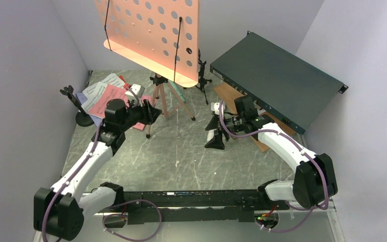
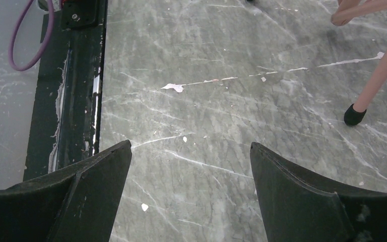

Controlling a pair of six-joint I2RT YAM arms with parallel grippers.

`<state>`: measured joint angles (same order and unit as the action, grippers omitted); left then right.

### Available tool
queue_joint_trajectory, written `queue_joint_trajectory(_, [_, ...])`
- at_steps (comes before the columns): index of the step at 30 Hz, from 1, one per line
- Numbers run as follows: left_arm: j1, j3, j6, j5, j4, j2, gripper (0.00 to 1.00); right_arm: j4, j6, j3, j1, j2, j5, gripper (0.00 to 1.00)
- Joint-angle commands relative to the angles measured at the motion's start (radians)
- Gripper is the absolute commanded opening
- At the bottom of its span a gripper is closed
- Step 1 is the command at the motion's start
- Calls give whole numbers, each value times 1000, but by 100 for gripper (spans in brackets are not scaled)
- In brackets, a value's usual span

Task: Pack up the instrument practice props
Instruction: Unscrew the knob on the music stand.

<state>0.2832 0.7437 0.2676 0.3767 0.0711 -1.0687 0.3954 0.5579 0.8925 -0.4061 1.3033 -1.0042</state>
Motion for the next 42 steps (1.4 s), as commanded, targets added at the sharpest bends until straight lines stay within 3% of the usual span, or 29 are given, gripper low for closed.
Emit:
queue_joint_trajectory(1, [4,-30,-56,-120,-8,135,53,-7,28,5,6,-6,-30,91])
queue_joint_trajectory(3, [3,-56,-93,-184,3,176,69,-7,30,5,6,-4,-32,91])
queue_joint_trajectory(5, [2,-65,-121,-204,24,180,76,-7,30,6,6,-1,-35,91])
queue_joint_trajectory(15, [2,29,-204,-112,48,-38,73,-4,35,5,6,-4,-30,91])
queue_joint_trajectory(18, [2,40,-217,-121,52,-71,66,-3,37,5,6,-4,-34,91])
queue_joint_trajectory(22, [2,55,-219,-102,34,-108,38,9,55,8,6,-4,-38,91])
queue_joint_trajectory(33, [15,1,-201,-74,70,-60,18,25,105,10,6,-8,-32,91])
queue_joint_trajectory(35, [19,-12,-197,-83,72,-45,19,-17,121,-8,6,-12,-9,91])
queue_joint_trajectory(42, [20,-42,-200,-120,122,-18,61,-425,109,-110,0,-8,99,96])
